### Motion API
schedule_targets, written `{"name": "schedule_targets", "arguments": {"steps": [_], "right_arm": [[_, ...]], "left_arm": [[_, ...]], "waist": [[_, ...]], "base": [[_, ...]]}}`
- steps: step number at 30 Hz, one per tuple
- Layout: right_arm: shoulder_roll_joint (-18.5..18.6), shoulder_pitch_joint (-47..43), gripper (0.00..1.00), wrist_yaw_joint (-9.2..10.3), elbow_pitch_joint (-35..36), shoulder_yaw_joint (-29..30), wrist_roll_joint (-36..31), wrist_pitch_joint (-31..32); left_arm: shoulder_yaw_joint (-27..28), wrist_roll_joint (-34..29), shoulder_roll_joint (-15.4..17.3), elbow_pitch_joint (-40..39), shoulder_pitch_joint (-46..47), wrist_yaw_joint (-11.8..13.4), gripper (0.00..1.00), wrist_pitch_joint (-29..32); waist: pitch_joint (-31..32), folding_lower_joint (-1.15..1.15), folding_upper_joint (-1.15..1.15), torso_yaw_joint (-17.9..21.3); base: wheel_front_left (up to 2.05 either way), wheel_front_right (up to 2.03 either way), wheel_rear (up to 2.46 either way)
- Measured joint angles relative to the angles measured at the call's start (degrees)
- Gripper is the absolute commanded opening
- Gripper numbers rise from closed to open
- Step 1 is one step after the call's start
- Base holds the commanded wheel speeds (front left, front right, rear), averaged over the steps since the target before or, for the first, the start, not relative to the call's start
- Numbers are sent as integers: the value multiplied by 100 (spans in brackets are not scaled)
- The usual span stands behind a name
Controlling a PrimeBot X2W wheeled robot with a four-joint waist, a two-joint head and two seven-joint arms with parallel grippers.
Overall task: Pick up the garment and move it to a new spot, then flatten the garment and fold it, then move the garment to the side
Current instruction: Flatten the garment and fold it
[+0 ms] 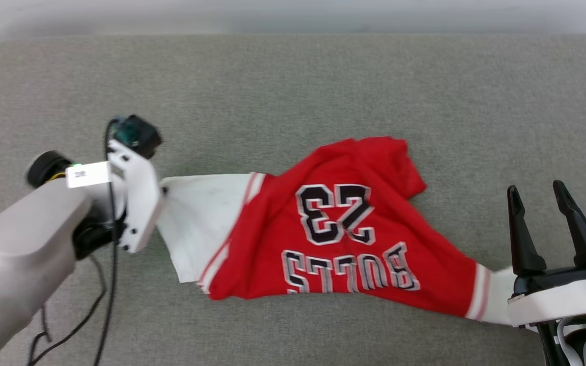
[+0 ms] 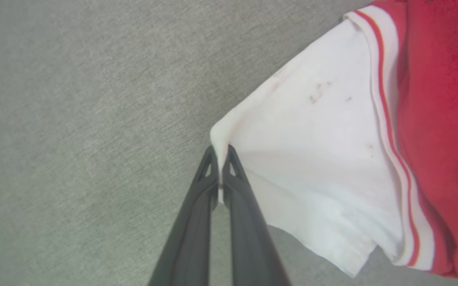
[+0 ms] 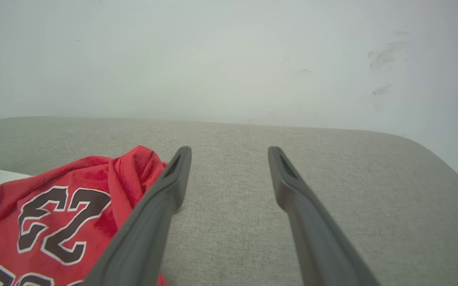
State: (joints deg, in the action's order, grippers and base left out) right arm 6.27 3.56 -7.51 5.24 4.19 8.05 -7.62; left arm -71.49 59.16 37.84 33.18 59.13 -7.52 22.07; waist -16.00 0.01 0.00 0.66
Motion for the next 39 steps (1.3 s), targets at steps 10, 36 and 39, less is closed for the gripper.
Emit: {"name": "schedule_targets", "arguments": {"steps": [10,36,39], "right_arm": [[63,-9,100,0,-178,-29,56,-42],[397,-291,100,0,-74,-160,414,357],[604,58,100,0,-5,-271,534,493]], "left_arm": [[-5,461,394,869,-676,1,0,33],[1150,-471,204,-369,-1808,2002,100,-3696],[1813,-1001,324,-1293,-2253,2583,100,-3705]], "waist": [[190,0,0,-146],[1205,-1,0,-525],[1212,-1,0,-617]], "base": [[0,0,0],[0,0,0],[0,0,0]]}}
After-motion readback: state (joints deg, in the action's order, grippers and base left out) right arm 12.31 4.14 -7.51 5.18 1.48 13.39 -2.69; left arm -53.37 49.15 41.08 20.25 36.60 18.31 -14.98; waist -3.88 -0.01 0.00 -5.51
